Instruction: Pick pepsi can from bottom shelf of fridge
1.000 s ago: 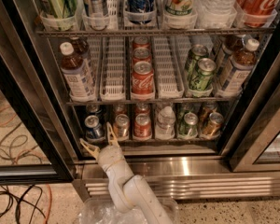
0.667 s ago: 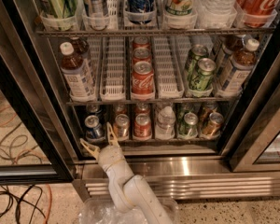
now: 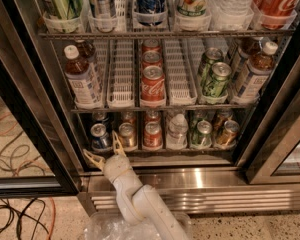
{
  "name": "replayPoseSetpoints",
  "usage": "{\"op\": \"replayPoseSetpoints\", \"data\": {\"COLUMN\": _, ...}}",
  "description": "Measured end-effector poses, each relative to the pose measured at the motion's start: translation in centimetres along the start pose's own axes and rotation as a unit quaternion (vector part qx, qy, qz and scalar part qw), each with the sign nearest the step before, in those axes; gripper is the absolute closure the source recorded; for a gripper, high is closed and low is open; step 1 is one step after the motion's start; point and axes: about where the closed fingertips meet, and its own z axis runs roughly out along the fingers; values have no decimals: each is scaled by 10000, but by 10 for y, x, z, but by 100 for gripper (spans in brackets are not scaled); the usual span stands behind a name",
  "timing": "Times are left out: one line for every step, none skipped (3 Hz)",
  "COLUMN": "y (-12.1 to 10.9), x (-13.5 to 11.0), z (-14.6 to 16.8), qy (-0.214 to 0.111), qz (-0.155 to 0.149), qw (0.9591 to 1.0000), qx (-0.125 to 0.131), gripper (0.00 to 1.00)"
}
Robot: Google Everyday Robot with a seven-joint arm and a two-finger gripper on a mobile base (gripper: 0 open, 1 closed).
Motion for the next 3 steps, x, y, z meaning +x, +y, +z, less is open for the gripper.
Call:
{"op": "replayPoseSetpoints", "data": {"y": 1, "x": -9, "z": 8, "qy": -87, "qz": -45, "qw": 9999, "qx": -56, "gripper": 25}}
{"op": "replayPoseSetpoints", "data": {"y": -4, "x": -19, "z": 16, "qy": -164, "qz": -75, "qw": 9998, "qx": -17, "gripper": 26}}
{"op": "replayPoseSetpoints", "data": {"y": -5, "x": -21, "z": 23, "qy": -161, "qz": -98, "qw": 9998, "qx": -42, "gripper": 44}}
